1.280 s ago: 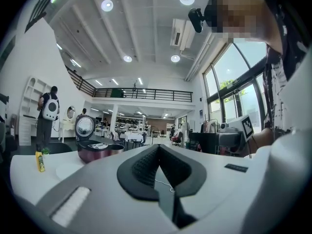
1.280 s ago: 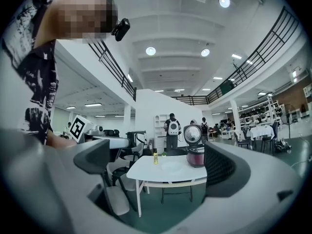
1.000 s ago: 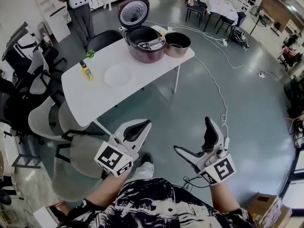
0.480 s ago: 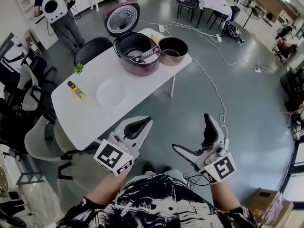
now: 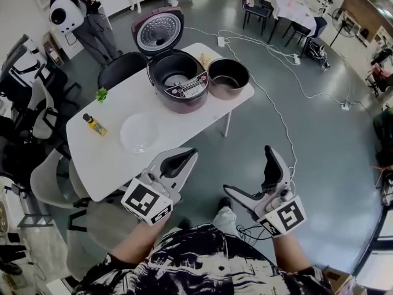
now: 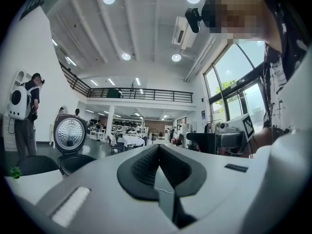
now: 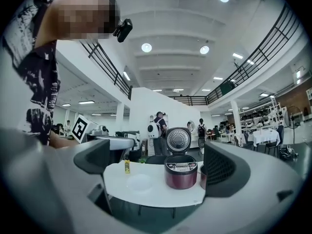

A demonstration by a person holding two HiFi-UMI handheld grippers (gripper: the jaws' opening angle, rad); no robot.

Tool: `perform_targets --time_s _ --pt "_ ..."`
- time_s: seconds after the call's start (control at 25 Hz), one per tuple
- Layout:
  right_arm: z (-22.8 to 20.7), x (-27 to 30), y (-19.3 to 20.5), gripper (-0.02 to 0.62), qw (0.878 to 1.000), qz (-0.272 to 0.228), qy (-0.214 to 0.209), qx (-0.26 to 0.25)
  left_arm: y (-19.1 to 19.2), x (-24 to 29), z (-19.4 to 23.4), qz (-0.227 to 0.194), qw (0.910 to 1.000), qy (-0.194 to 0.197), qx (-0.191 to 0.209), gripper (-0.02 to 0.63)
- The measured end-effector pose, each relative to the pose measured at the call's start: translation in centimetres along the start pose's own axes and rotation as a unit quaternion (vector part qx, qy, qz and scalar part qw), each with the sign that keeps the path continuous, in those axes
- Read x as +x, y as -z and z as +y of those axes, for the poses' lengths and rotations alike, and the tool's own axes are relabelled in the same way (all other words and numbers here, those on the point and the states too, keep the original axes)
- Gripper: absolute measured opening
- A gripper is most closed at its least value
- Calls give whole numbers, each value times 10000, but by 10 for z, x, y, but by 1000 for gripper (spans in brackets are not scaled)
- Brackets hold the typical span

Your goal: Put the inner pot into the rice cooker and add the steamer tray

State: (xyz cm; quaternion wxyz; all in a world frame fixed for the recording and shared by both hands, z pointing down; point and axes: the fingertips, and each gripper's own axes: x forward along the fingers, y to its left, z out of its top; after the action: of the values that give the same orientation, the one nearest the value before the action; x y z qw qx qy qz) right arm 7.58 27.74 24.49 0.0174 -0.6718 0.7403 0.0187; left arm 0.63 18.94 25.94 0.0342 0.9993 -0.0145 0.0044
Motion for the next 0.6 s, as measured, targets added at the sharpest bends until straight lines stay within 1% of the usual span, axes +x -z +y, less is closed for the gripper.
perform_targets --time_s 0.24,0.36,0.48,0.6 --pt "-88 0 0 551 9985 87 -541 -65 -1 84 3 -47 9988 -494 -37 5" --pt "-122 7 1 551 9962 123 -853 -99 -3 114 8 -114 9971 -751 -41 5" --pt "-147 19 6 551 9940 136 -1084 -69 1 131 17 -42 9948 -1012 -49 5" --pt "-161 40 11 551 9915 156 -1291 40 2 131 35 32 9909 -1345 -66 5"
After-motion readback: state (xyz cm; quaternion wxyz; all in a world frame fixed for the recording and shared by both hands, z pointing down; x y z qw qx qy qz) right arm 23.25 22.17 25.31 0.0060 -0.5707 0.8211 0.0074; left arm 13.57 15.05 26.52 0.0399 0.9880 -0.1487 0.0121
